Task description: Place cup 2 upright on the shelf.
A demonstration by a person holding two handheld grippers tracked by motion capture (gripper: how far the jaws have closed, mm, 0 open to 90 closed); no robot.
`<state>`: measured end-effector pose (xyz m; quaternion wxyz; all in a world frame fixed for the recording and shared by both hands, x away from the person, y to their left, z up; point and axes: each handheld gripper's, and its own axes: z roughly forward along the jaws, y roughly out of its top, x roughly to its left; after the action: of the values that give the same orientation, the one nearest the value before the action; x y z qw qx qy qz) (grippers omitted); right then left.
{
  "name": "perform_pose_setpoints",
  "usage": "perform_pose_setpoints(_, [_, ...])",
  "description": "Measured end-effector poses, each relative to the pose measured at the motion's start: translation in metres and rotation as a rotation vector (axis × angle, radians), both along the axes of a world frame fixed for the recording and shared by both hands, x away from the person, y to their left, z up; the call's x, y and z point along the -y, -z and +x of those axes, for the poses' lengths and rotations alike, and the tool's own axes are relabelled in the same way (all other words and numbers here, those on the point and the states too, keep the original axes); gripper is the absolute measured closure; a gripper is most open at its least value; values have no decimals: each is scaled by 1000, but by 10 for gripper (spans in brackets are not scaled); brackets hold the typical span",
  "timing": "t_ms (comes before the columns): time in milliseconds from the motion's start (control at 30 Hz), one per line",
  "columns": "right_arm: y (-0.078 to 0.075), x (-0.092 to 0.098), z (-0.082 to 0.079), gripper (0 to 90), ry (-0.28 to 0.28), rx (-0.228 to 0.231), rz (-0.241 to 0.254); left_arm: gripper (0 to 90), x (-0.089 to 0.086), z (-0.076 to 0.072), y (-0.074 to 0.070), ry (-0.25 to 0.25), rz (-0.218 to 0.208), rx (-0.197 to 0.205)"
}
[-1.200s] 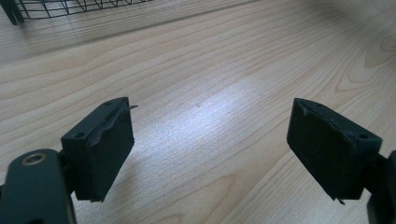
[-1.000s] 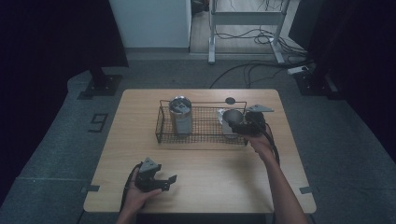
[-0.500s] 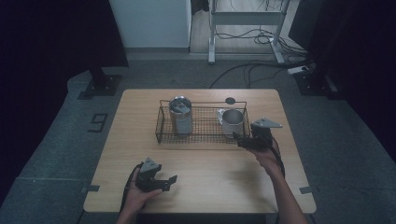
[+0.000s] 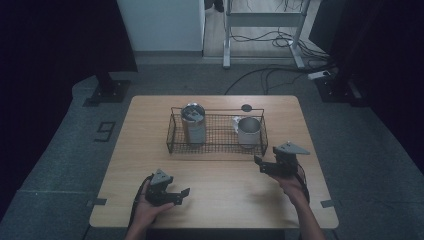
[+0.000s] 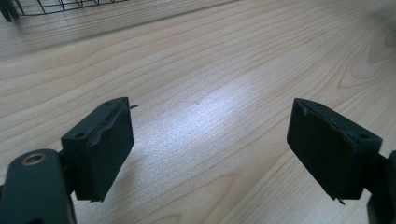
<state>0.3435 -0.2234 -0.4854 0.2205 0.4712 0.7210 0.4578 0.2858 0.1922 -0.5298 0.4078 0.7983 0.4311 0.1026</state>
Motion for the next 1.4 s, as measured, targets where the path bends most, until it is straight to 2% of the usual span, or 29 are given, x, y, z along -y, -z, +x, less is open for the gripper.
perform_pose_setpoints(333, [18,11,-17,142,18,-22,-5,151,0,0,1,-2,2,-2])
perform_pose_setpoints(500, [35,14,-28,143,20,-50,-23,150,1,0,2,0,7,-7])
perform_pose_setpoints(767, [52,12,-34,143,16,-84,-47,150,2,1,3,2,13,-8])
perform_pose_setpoints(967, [56,10,-33,141,17,-94,-68,150,2,0,3,1,11,-6])
perform_pose_setpoints(1400, [58,10,-33,141,19,-95,-71,150,3,0,3,3,15,-6])
